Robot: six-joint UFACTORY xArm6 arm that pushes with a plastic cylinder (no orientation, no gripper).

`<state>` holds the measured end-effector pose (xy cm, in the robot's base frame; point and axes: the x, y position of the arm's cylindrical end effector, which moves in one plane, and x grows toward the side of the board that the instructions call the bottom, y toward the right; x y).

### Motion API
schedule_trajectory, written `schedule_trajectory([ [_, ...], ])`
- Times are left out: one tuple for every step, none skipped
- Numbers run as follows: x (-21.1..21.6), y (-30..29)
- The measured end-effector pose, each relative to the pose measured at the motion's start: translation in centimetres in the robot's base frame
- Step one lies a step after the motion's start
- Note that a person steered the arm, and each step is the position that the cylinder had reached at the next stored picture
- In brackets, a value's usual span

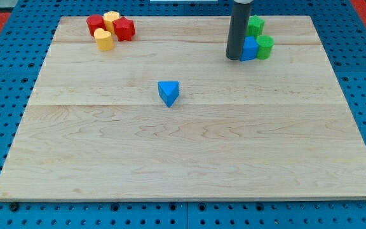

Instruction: Move the blue triangle closer to blue cube

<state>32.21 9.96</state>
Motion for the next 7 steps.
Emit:
schedule_trajectory([
  [0.0,0.2],
  [-0.2,3.6],
  [-2.4,5.5],
  [5.3,3.4],
  [15.4,-4.9],
  [14.7,-17.3],
  [9.6,-16.2],
])
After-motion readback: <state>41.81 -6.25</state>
